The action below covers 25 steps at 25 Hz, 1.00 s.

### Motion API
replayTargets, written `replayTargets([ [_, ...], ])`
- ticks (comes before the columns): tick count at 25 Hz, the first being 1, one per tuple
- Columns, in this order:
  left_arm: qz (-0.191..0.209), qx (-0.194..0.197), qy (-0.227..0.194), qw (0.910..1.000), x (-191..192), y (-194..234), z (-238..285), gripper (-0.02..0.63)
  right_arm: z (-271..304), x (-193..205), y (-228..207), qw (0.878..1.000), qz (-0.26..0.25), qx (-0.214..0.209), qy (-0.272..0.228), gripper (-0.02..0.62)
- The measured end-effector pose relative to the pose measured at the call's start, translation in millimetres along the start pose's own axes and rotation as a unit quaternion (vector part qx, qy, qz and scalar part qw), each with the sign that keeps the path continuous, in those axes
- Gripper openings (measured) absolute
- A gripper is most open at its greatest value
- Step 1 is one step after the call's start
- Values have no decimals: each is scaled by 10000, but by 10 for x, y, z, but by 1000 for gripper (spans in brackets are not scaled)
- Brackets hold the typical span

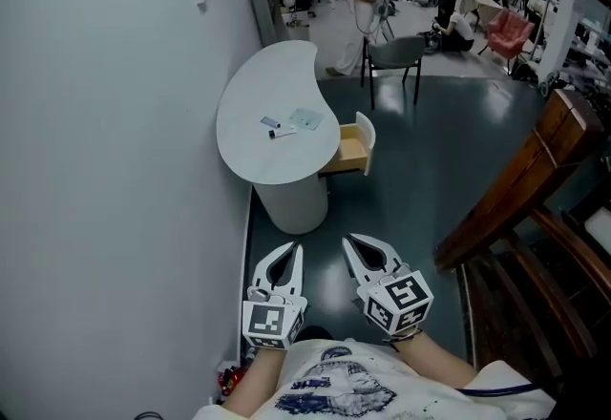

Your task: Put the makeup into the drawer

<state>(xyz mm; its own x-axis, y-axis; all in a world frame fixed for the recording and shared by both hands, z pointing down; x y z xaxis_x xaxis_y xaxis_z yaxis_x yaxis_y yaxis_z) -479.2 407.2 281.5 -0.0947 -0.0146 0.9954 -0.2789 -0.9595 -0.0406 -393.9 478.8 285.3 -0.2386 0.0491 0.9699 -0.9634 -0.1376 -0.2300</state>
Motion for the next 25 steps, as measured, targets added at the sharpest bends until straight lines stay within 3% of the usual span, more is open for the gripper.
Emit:
replayTargets([
  [13,-89,170,154,9997,183,177,628,46,404,160,-477,9994,247,59,234,20],
  [19,29,291,99,9995,98,489,1098,46,883,41,-756,9992,233,171,271,20],
  [25,-93,225,118,9996,114,1043,1481,46,1493,-27,-893,9989,211,168,382,20],
])
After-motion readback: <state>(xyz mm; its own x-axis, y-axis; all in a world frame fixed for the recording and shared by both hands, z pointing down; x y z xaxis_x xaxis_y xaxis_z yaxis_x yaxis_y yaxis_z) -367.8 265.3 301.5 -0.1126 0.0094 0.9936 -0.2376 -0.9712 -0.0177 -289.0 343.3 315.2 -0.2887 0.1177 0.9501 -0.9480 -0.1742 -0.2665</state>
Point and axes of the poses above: the fingertips, and each gripper's own axes: z forward along the fingers, y to its left, x out of its underside, the point moved 2 cm from there along -z, backward along the fingers, and after that the axes turned 1 degree about y, right-handed, at the moved point
